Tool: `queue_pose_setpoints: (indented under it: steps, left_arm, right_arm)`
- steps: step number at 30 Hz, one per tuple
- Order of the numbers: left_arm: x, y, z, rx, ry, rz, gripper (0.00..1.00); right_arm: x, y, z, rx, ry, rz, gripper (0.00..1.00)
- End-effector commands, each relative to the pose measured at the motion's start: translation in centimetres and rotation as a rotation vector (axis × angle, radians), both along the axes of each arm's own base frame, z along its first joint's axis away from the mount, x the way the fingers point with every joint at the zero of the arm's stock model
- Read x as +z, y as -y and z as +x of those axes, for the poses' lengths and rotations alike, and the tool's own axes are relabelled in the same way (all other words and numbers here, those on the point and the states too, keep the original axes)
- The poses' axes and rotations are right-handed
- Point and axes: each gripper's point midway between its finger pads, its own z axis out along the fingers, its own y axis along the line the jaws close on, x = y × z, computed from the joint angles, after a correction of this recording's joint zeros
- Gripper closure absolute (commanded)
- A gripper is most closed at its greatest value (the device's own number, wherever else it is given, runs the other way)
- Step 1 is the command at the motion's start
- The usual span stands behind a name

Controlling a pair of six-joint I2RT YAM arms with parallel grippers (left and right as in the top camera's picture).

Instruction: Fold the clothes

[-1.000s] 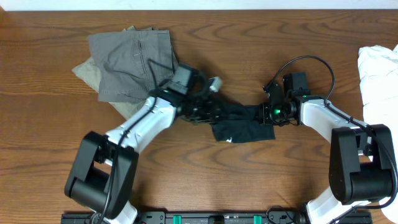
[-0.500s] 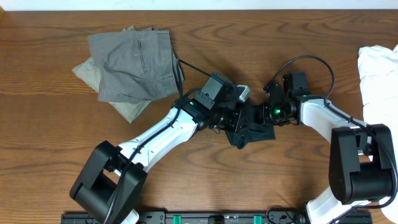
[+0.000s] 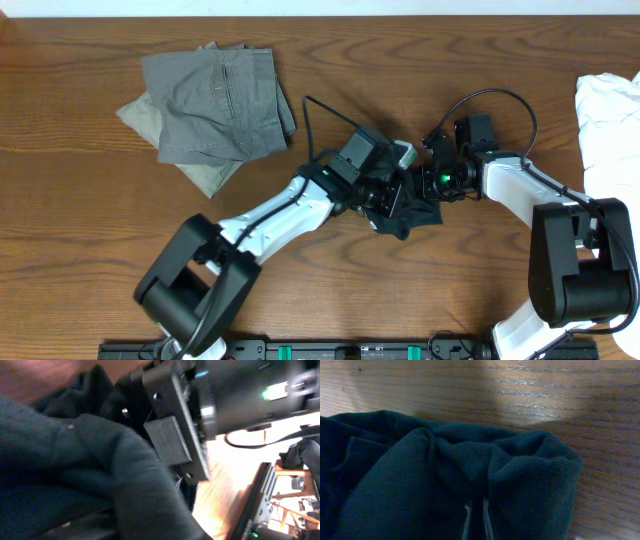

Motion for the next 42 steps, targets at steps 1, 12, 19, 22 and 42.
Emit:
queue_pose_setpoints:
  steps: [1,12,19,22,42]
  left_arm:
    - [-1.5,0.8,-0.3,-0.02,-0.004,0.021,0.75]
    - [-1.5,1.4,-0.6,-0.042,-0.017,0.009,0.26]
    - [2.3,2.9,0.4,-0.06,0.014,-0.05,0.25]
    - [3.1,3.2,0.7,-0.063,0.028,-0.06,0.25]
    - [1.2,4.7,-1.4,-0.187,0.162,0.011,0.41]
  right_arm:
    - [-4.4,2.0,-3.8,-0.016,-0.156,-0.139,0.88]
    - [2.2,4.1,-2.1,-0.085,-0.001,-0.187,0.82]
    - [8.5,4.2,-1.7,-0.106,0.173,-0.159,0.82]
    - [9.6,3.6,-2.0,-0.095,0.193,-0.12,0.82]
    - [11.6,9.5,0.0,-0.288,0.239,-0.117,0.83]
